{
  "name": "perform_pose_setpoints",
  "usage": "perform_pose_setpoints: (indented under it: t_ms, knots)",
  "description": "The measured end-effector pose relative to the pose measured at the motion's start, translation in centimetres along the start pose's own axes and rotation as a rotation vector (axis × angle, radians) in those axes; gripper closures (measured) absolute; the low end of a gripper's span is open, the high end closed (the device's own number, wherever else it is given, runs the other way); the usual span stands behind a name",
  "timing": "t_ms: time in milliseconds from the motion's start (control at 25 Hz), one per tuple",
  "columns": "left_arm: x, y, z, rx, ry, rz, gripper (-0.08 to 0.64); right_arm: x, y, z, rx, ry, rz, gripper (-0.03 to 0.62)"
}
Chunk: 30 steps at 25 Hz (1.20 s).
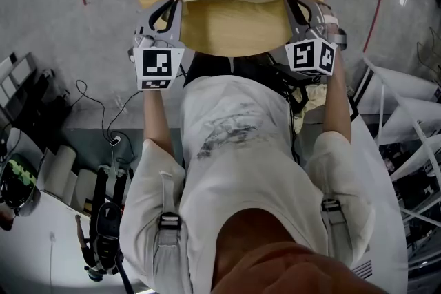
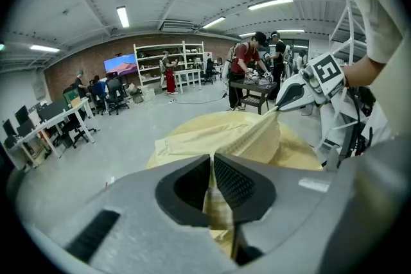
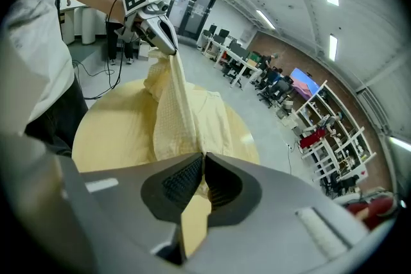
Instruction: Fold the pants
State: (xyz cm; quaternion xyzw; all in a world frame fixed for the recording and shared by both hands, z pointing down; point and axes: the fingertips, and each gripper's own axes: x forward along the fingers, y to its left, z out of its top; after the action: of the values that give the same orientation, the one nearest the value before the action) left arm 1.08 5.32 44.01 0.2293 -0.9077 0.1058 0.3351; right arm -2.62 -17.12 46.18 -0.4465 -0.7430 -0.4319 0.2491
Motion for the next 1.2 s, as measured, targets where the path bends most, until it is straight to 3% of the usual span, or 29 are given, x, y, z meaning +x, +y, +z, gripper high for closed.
perform_pose_setpoints:
  t_ms: [360, 1200]
  knots:
    - [4.5, 4.1, 2.2, 0.005, -0.008, 0.002, 0.533, 3.5, -3.7, 0.1, 0.055, -0.003, -0.064, 0.568]
    - [14.9, 10.2, 4.7, 0.041, 0.006, -0.021, 0.532, 10.2, -7.7, -1.4, 0.134, 0.044, -0.092, 0.568]
